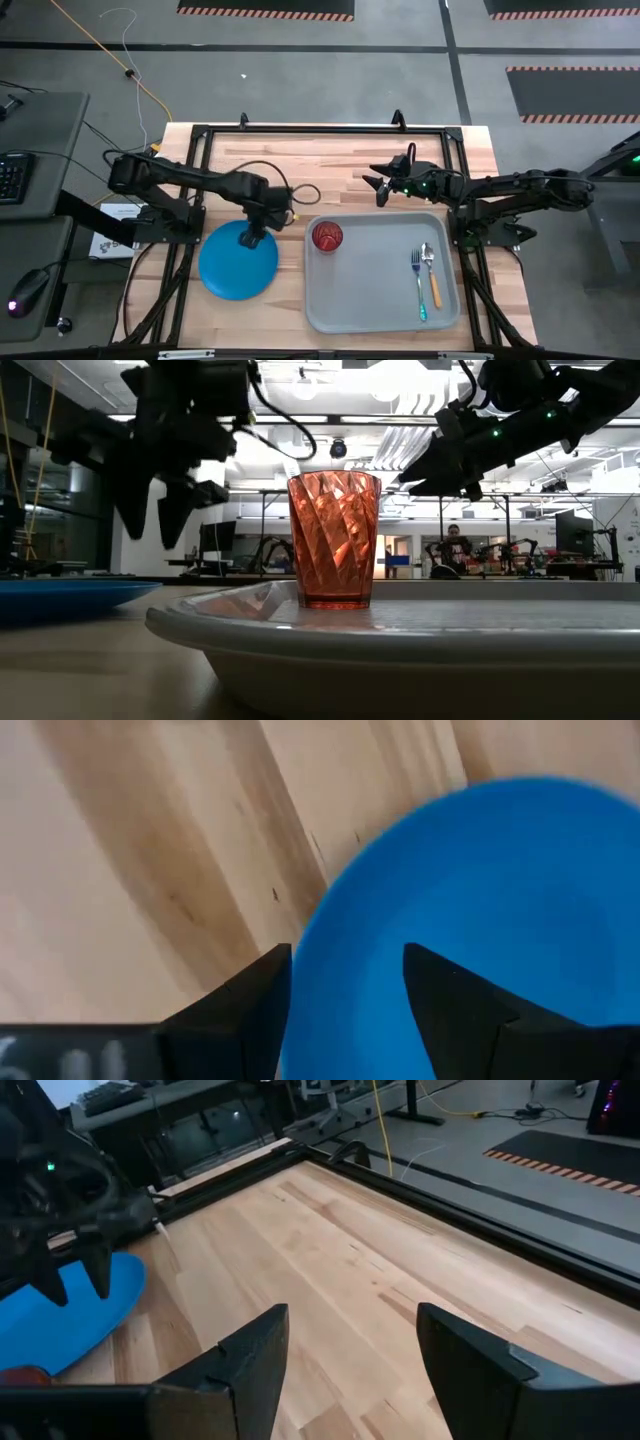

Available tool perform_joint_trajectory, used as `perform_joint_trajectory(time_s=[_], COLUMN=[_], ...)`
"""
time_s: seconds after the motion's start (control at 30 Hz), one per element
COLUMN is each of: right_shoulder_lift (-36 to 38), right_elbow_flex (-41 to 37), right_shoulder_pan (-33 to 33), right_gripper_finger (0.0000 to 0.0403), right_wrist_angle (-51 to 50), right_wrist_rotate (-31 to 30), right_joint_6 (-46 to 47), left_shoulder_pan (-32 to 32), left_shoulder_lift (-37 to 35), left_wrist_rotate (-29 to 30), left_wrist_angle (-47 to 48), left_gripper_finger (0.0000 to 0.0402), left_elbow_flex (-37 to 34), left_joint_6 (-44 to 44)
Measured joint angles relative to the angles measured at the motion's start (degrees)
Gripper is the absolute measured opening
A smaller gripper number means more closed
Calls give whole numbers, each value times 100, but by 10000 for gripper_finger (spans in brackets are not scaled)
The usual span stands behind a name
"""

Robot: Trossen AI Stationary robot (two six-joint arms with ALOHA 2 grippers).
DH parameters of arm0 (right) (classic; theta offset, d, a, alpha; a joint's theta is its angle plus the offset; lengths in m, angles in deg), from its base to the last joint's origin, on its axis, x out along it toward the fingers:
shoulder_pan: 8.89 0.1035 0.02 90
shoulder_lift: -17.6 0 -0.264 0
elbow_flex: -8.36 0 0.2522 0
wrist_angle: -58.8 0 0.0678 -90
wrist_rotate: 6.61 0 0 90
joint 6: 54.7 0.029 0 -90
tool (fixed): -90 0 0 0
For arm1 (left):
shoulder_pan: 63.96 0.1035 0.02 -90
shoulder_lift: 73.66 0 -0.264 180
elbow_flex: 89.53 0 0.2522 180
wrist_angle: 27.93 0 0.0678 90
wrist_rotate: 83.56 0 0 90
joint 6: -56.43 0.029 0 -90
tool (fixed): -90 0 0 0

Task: Pick and place plate/cup/fork/spoon on tray
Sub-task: Put the blue plate on the gray tray to the left of the blue fork

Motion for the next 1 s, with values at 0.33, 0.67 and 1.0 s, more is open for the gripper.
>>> perform_joint_trajectory(time_s=[0.33, 0.67, 1.0], right_shoulder_lift=[-2, -4, -4], right_elbow_flex=[2, 4, 4], right_shoulder_pan=[2, 4, 4], right_gripper_finger=[213, 213, 213], right_wrist_angle=[-73, -200, -200], right_wrist_rotate=[0, -2, -2], right_joint_6=[67, 189, 169], left_shoulder_pan=[108, 373, 558], left_shoulder_lift=[144, 144, 206], left_wrist_rotate=[198, 170, -84], left_wrist_angle=[34, 18, -69], left_gripper_finger=[184, 184, 184], left_elbow_flex=[0, 0, -2], left_joint_6=[339, 412, 505])
